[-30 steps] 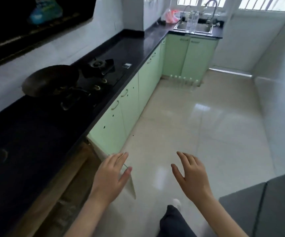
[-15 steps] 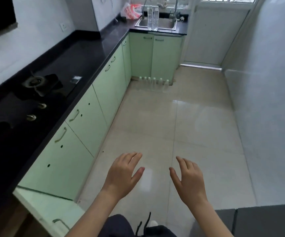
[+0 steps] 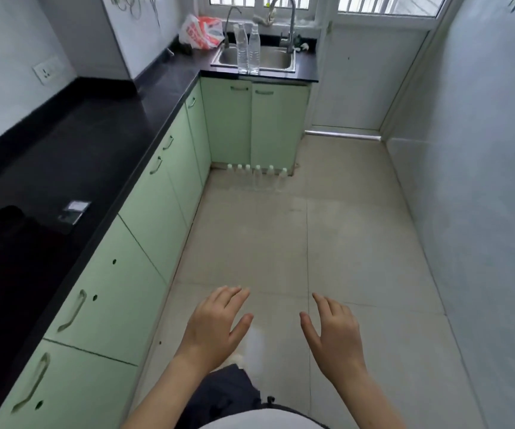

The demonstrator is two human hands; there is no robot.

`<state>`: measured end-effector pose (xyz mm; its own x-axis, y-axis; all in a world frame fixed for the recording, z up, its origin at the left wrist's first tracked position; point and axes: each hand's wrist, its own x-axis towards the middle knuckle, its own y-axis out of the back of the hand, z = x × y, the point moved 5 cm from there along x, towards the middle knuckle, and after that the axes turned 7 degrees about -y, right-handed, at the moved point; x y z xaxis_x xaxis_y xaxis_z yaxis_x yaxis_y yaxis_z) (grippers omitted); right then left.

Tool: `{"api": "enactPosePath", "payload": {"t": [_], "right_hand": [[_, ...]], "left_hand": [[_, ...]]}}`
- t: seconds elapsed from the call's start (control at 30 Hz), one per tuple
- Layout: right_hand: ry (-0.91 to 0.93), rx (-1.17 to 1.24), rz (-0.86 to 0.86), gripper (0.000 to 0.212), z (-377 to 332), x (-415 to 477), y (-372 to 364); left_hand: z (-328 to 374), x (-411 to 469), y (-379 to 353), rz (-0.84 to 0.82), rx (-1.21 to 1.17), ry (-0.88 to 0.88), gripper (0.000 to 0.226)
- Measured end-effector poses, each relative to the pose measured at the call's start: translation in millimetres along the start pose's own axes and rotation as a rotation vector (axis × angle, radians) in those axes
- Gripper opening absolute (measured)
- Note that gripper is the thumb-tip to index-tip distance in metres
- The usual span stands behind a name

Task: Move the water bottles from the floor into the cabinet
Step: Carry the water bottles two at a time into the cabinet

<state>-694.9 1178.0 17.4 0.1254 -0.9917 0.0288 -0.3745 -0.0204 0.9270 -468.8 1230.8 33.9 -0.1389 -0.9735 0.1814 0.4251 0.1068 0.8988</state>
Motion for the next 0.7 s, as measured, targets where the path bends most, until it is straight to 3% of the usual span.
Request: {"api": "enactPosePath", "payload": {"t": [0.3,0.57,0.7], "right_hand": [[-0.01,0.05,0.135,0.056,-75,220,24],[0.011,0.01,-0.02,0.059,-62,385,-37],[0.094,0.025,-0.058,0.059,-72,495,-38]], "left_hand": [[-121,225,65,0.049,0.039,-0.126,0.052],[-197,351,7,-0.031,0.038,-0.008,0.054],[-228,437,13,-0.052,0.05,0.062,0.055]]}}
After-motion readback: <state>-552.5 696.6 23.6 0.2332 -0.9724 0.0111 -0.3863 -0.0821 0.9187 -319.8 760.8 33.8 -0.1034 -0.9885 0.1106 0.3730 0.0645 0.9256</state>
